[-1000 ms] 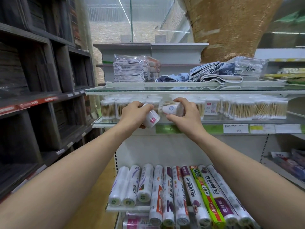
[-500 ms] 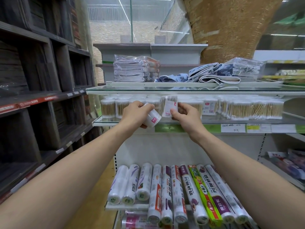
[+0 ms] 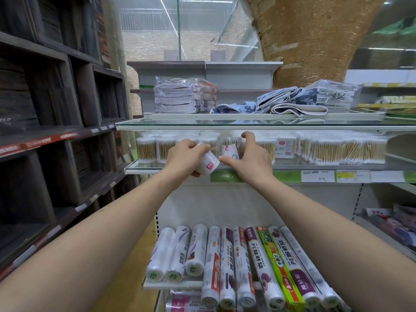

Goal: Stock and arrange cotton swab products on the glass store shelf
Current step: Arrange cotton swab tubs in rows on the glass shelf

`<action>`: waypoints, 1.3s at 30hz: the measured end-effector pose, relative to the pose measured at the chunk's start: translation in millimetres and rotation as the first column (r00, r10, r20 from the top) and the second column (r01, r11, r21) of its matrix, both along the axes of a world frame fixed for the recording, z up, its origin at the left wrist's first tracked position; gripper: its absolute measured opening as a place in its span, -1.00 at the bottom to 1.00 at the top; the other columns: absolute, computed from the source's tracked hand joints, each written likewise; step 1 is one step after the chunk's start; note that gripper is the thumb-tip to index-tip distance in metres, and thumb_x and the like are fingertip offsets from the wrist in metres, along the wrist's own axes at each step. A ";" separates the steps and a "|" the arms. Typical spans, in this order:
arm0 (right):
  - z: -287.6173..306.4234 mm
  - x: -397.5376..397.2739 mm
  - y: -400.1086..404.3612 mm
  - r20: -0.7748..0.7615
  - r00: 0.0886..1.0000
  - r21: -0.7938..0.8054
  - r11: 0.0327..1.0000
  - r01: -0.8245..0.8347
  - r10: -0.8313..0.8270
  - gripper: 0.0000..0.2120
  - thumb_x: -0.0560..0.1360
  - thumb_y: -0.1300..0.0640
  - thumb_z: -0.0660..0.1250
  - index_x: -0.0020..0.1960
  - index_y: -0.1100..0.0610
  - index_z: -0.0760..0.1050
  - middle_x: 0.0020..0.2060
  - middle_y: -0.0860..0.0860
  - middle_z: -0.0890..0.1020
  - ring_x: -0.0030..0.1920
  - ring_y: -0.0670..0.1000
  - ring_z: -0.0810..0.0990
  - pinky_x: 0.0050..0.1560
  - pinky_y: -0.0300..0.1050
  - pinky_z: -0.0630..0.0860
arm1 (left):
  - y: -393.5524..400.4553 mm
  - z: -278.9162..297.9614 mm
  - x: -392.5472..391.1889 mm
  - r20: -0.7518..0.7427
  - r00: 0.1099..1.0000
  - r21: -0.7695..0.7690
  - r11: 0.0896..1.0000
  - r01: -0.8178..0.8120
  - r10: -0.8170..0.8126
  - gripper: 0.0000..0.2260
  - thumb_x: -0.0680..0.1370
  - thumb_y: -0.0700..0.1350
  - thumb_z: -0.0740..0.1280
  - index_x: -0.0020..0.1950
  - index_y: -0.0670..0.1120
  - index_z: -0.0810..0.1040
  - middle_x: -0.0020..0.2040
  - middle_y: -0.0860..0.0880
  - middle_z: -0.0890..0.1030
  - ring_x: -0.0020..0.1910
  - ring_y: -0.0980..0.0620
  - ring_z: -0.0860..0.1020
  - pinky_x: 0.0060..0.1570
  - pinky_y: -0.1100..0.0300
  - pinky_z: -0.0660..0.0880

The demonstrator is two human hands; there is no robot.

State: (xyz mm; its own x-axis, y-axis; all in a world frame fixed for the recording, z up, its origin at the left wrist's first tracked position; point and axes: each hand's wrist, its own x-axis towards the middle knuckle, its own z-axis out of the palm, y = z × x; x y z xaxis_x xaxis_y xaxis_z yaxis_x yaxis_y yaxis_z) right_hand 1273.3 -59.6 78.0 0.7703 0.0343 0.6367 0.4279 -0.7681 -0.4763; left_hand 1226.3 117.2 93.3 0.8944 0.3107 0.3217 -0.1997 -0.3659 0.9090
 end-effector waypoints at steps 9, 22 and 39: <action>2.7 10.1 -5.2 -0.035 0.997 0.005 0.998 -0.061 0.061 -0.23 0.41 -0.18 0.50 0.48 0.08 0.30 0.25 0.12 0.39 0.25 0.17 0.47 0.21 -0.01 0.41 | 5.8 -1.9 4.9 0.010 1.000 0.008 1.000 0.012 -0.012 -0.70 0.56 0.08 0.39 0.15 -0.10 0.60 0.00 -0.13 0.67 -0.11 -0.10 0.68 -0.31 0.07 0.67; 3.8 13.2 -6.7 0.084 0.980 0.122 0.975 -0.187 0.178 -0.31 0.26 0.03 0.60 0.31 0.10 0.44 0.07 0.03 0.50 0.02 0.03 0.55 0.09 -0.01 0.58 | 8.0 1.3 5.9 -0.004 1.000 -0.046 0.999 -0.005 0.004 -0.74 0.55 0.07 0.40 0.03 -0.11 0.62 -0.05 -0.15 0.69 -0.12 -0.14 0.69 -0.25 -0.02 0.69; -4.1 11.3 -5.3 -0.008 0.850 0.626 0.666 -0.406 0.526 -0.50 0.49 0.28 0.44 0.39 0.13 0.43 0.05 0.18 0.61 -0.14 0.09 0.66 -0.16 0.08 0.68 | 8.2 -1.2 6.2 -0.023 0.998 -0.092 0.994 0.051 -0.053 -0.78 0.56 0.02 0.39 0.06 -0.12 0.61 -0.06 -0.17 0.69 -0.13 -0.15 0.70 -0.22 -0.08 0.69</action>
State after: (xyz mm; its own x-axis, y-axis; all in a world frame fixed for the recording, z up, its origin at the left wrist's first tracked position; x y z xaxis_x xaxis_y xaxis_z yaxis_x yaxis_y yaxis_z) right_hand 1284.6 -64.9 73.9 0.8543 0.0915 0.5116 0.5162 -0.0343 -0.8558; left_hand 1232.5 125.5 92.2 0.9179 0.2904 0.2705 -0.1924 -0.2704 0.9433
